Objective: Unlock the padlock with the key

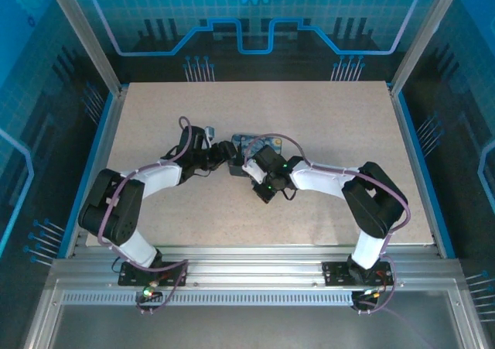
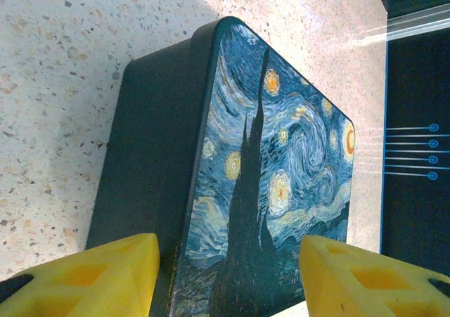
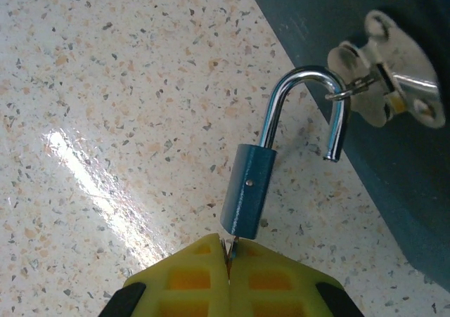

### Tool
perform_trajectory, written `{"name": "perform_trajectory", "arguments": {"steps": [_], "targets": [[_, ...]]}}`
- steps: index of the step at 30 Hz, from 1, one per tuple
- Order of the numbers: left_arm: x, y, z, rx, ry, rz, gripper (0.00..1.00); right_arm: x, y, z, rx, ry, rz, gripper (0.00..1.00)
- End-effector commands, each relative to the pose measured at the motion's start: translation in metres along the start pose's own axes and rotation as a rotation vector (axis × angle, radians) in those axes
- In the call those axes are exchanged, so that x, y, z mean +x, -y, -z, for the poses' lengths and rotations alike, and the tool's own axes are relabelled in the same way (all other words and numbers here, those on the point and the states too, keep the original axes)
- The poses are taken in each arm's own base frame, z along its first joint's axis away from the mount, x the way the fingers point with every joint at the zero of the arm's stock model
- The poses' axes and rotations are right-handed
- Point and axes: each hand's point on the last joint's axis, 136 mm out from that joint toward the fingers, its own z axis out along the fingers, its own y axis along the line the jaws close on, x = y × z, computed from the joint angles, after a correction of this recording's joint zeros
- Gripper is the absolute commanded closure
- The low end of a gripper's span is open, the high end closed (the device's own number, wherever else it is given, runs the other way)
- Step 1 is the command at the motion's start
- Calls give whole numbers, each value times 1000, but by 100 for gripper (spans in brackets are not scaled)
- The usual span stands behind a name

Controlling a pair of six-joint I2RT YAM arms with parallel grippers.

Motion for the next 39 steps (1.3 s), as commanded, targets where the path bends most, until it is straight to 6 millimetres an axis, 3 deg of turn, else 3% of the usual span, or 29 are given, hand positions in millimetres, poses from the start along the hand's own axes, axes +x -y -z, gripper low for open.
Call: {"name": "perform_trajectory", "arguments": {"steps": [1, 10, 20, 28, 39], "targets": [[1, 5, -3, 25, -32, -5, 45, -15, -1, 8, 23, 25, 78, 100], [3, 9, -3, 45, -42, 2, 45, -21, 5, 7, 49, 4, 190, 100], [4, 8, -4, 41, -44, 1, 45, -10, 14, 4, 111, -41, 326, 100], [4, 10, -5, 44, -48, 1, 45, -13, 25, 2, 170, -32, 490, 100], [4, 11, -6, 46, -54, 1, 45, -17, 39, 0, 206, -24, 580, 100]]}}
